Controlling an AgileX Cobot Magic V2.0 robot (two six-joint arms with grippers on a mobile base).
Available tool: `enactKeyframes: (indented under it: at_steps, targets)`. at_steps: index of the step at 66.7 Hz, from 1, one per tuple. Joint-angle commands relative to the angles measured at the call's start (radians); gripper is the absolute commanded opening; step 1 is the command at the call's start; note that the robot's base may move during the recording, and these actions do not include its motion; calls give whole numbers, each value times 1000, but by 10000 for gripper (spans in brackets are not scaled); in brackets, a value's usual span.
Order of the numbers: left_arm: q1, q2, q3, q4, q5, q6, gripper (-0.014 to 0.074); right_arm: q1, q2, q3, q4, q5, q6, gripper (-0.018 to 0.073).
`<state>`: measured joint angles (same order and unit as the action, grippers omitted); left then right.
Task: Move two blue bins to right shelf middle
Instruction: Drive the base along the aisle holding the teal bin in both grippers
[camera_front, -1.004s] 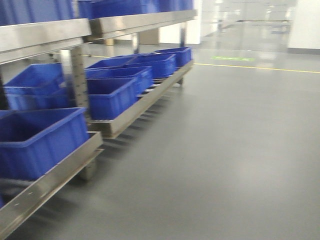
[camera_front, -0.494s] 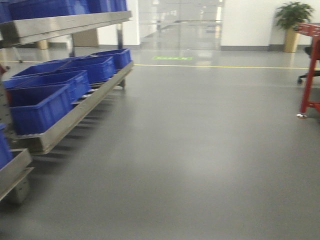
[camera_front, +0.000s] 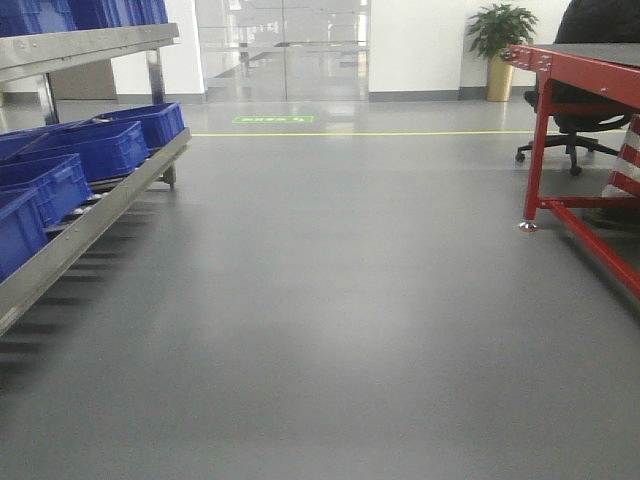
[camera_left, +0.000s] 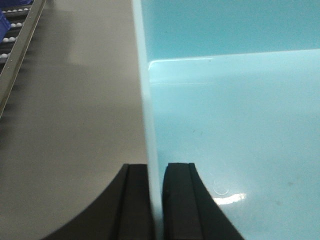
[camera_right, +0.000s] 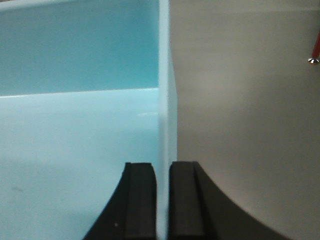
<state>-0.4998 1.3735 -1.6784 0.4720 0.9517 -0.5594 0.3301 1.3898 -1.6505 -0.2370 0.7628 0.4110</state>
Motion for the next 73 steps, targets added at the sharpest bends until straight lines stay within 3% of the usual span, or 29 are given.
enactKeyframes:
  at_steps: [1, 73]
  targets:
    - [-1, -9, -9, 32, -9, 5, -111, -7, -16, -5, -25, -62, -1, -159]
    - [-1, -9, -9, 32, -34, 5, -111, -7, -16, -5, -25, -62, -1, -159]
